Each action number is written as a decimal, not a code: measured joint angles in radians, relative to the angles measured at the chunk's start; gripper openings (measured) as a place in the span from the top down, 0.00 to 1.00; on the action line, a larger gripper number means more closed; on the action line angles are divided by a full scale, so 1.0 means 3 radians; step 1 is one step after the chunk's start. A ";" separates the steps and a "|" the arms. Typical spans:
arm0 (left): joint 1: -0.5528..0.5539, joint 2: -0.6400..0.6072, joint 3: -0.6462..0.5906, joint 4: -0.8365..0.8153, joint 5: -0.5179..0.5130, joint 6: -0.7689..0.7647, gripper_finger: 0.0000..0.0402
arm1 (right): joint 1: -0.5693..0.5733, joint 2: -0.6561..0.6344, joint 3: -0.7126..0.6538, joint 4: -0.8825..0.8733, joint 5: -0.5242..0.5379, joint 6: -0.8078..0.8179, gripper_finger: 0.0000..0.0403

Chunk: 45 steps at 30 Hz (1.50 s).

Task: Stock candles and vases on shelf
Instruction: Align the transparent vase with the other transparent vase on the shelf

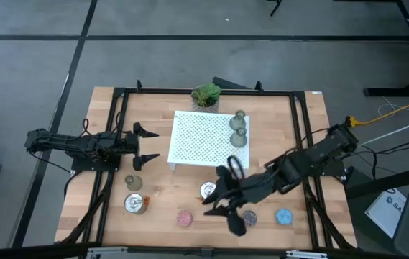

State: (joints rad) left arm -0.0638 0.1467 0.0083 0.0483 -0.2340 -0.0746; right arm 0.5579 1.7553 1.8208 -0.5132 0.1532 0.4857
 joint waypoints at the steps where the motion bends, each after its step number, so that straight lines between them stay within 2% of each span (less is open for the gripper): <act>1: 0.0001 -0.0001 0.0000 0.0000 0.0000 0.0001 0.00 | 0.0011 0.0051 -0.0002 0.0030 0.0000 0.0009 0.64; 6: 0.0001 -0.0001 0.0000 0.0000 -0.0001 0.0001 0.00 | 0.0029 0.0285 -0.0002 0.0139 -0.0024 -0.0011 0.64; 10: 0.0000 0.0000 0.0001 0.0000 0.0000 0.0001 0.00 | 0.0016 0.0499 -0.0002 0.0145 0.0161 -0.0137 0.64; 16: 0.0000 0.0000 0.0001 0.0000 0.0000 0.0000 0.00 | -0.0114 0.0807 -0.0002 0.0199 0.0204 -0.0893 0.64; 19: 0.0000 -0.0001 0.0000 0.0000 0.0000 0.0001 0.00 | -0.0195 0.0924 -0.0002 0.0259 0.0205 -0.1057 0.64; 25: 0.0000 -0.0001 0.0000 0.0000 0.0000 0.0000 0.00 | -0.0308 0.1089 -0.0002 0.0230 0.0187 -0.1069 0.64; 33: 0.0000 0.0000 0.0000 0.0000 0.0000 0.0000 0.00 | -0.0307 0.1108 0.0002 0.0216 0.0186 -0.1062 0.64; 40: 0.0000 0.0000 0.0000 0.0000 0.0000 0.0001 0.00 | -0.0326 0.1106 0.0021 0.0214 0.0436 -0.1062 0.64; 45: 0.0000 -0.0001 0.0000 0.0000 0.0000 0.0000 0.00 | -0.0363 0.1106 0.0021 0.0227 0.0446 -0.1061 0.64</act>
State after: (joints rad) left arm -0.0638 0.1464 0.0083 0.0483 -0.2340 -0.0746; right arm 0.4491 2.0872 1.8271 -0.4452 0.2870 0.1673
